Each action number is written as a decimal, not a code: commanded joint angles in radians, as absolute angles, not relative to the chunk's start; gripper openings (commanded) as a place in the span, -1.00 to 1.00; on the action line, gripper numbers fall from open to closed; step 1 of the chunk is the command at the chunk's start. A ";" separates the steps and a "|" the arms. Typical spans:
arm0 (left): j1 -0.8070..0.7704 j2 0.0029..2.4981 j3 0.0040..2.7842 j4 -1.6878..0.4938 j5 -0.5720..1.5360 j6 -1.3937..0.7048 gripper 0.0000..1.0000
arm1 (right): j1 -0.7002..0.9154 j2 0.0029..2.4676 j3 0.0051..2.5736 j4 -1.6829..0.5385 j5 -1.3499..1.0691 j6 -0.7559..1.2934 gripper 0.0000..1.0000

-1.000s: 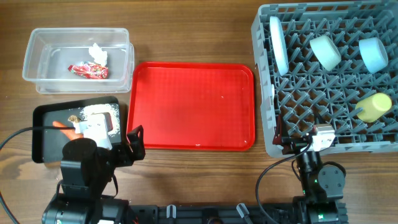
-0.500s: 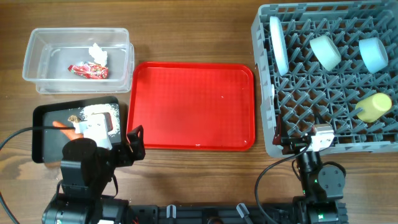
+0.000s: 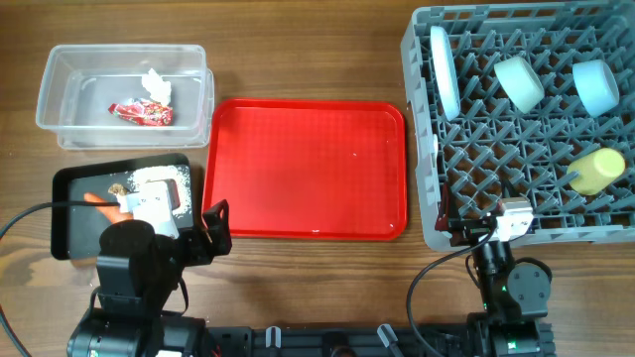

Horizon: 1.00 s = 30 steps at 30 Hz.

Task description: Sort waste into correct bins and load items into the dishwasher rack

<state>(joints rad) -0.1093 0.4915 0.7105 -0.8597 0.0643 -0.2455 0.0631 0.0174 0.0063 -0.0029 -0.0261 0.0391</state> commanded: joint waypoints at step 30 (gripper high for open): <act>-0.026 0.003 0.006 -0.046 0.073 -0.089 1.00 | 0.069 0.005 0.005 0.002 -0.046 0.027 0.99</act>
